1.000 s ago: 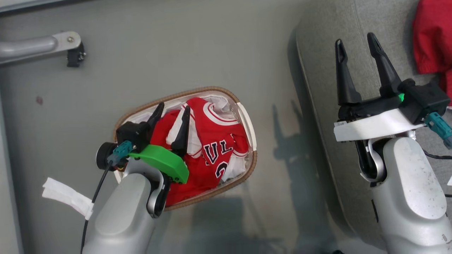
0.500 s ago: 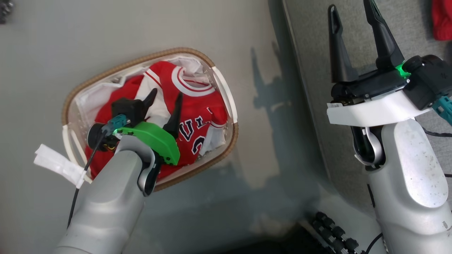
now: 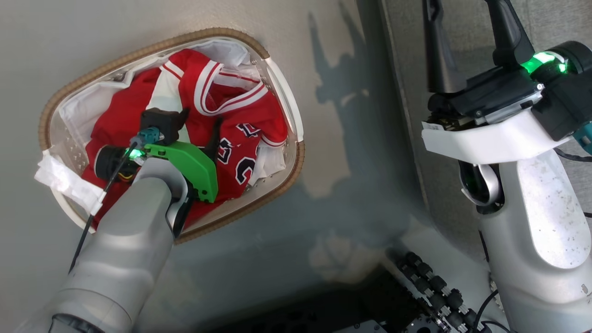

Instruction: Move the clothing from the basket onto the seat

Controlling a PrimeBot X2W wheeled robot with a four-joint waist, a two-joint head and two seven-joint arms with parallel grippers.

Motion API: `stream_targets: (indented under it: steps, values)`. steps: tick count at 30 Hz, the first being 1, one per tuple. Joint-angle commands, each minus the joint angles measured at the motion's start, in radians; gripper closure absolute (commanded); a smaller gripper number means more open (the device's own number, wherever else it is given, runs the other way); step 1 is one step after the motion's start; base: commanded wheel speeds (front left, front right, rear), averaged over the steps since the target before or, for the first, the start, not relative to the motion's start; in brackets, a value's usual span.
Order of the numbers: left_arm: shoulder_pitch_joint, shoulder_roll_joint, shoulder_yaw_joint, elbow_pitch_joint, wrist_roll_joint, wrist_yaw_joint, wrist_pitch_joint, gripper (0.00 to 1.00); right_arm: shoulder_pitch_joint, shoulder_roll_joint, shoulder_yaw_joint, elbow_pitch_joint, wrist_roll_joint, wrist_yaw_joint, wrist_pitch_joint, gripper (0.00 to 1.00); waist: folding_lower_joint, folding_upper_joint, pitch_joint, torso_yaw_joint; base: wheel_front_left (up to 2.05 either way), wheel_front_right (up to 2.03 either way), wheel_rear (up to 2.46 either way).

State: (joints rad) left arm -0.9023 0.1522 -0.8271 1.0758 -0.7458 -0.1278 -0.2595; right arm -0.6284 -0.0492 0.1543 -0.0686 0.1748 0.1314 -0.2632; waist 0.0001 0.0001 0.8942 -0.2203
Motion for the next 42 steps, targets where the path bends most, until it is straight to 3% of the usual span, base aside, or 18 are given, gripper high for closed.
stream_targets:
  steps: [1, 9, 20, 21, 22, 30, 42]
  values:
    - [-0.027, 0.002, -0.009, 0.019, 0.007, -0.005, -0.004, 0.0, -0.014, -0.003, 0.004, -0.014, -0.01, -0.001, -0.002, 0.0, -0.0001, -0.0001, 0.018, -0.001, 0.0, 0.0, 0.0]
    - [-0.067, -0.01, -0.06, 0.113, 0.018, -0.005, -0.005, 0.0, -0.018, -0.003, 0.019, -0.049, -0.029, -0.001, -0.002, 0.0, -0.0001, -0.0001, 0.044, 0.006, 0.0, 0.0, 0.0]
    - [-0.085, -0.022, -0.135, 0.123, -0.034, -0.005, 0.028, 0.0, -0.009, -0.003, 0.033, -0.049, -0.039, -0.001, -0.002, 0.0, -0.0001, -0.0001, 0.052, 0.013, 0.0, 0.0, 0.0]
    - [-0.084, -0.021, -0.146, 0.121, -0.04, -0.005, 0.042, 0.61, -0.01, -0.003, 0.033, -0.046, -0.038, -0.001, -0.002, 0.0, -0.0001, -0.0001, 0.051, 0.012, 0.0, 0.0, 0.0]
    - [-0.081, -0.018, -0.154, 0.116, -0.047, -0.005, 0.049, 1.0, -0.011, -0.003, 0.034, -0.044, -0.036, -0.001, -0.002, 0.0, -0.0001, -0.0001, 0.049, 0.011, 0.0, 0.0, 0.0]
    - [-0.054, 0.016, -0.198, 0.088, -0.111, -0.005, 0.058, 1.0, -0.021, -0.003, 0.046, -0.023, -0.014, -0.001, -0.002, 0.0, -0.0001, -0.0001, 0.01, -0.01, 0.0, 0.0, 0.0]
    - [0.088, 0.019, -0.241, 0.058, -0.205, -0.004, 0.004, 1.0, 0.032, -0.003, 0.044, 0.076, -0.022, -0.001, -0.002, 0.0, -0.0001, -0.0001, -0.213, 0.009, 0.0, 0.0, 0.0]
